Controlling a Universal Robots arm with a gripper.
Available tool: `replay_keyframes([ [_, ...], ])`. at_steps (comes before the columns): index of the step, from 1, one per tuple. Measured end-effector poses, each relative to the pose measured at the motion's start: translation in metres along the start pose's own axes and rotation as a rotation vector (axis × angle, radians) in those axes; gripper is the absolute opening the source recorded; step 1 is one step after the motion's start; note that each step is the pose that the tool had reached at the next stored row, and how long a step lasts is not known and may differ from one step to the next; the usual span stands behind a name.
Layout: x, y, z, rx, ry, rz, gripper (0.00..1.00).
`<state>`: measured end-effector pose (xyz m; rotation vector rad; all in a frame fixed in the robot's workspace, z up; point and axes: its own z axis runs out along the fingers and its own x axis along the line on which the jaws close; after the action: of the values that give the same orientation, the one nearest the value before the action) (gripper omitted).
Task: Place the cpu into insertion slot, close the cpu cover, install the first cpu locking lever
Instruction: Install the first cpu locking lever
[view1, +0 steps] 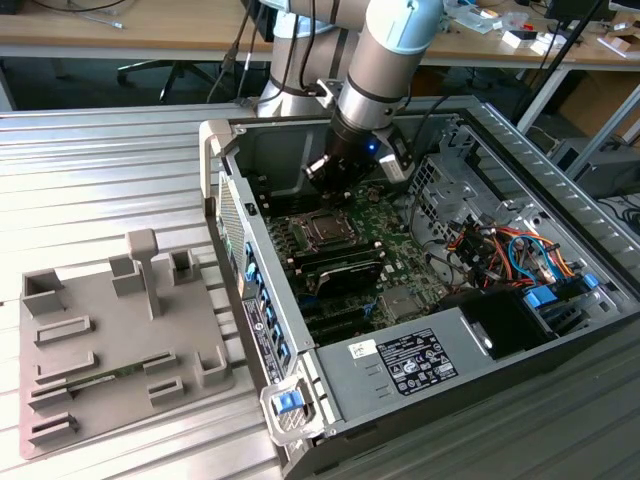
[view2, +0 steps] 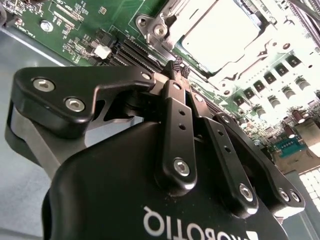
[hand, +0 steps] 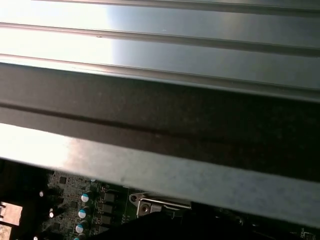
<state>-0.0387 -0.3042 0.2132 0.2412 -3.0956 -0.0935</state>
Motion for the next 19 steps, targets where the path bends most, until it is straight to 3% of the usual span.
replay_keyframes([
  [19, -0.0064, -0.0025, 0.0089, 0.0036, 0.0013, 0.000, 0.11],
])
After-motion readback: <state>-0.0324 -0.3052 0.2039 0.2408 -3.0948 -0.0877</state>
